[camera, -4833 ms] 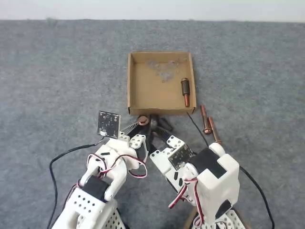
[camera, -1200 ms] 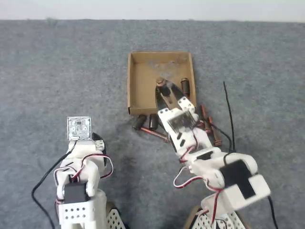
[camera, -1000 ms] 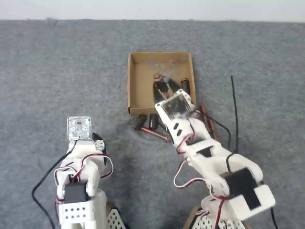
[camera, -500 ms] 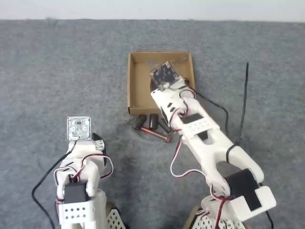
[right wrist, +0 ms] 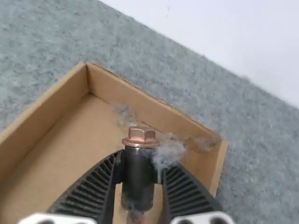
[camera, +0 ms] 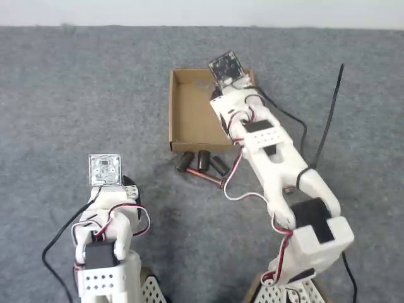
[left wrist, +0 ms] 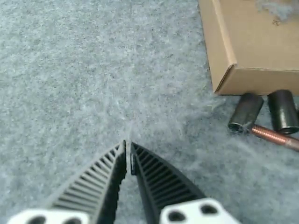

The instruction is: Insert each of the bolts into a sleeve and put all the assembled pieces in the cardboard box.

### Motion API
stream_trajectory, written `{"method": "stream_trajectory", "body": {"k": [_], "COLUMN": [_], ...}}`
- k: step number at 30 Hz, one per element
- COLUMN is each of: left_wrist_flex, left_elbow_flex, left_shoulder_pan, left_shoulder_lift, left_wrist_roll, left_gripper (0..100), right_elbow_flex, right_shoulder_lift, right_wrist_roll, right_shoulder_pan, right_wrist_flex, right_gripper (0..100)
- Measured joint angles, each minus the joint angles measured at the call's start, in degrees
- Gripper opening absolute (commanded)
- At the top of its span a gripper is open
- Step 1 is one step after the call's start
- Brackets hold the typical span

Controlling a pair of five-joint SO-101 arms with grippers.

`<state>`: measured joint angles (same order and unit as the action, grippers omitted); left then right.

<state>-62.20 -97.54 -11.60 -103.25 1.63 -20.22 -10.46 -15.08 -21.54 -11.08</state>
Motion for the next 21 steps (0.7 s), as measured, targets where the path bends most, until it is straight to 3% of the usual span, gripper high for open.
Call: {"method": "stream_trajectory", "body": {"k": [21], "left_wrist_flex": [0.0], "left_elbow_flex": [0.0], "left_shoulder_pan": [0.0], "left_shoulder_lift": [0.0], "left_wrist_roll": [0.0], "left_gripper": [1], "right_elbow_flex": [31.91], "right_shoulder_lift": [-20.22], "right_wrist_roll": [5.63], "right_shoulder_pan": [1.14], "right_wrist_flex": [-36.84], "right_gripper": [0.7]}}
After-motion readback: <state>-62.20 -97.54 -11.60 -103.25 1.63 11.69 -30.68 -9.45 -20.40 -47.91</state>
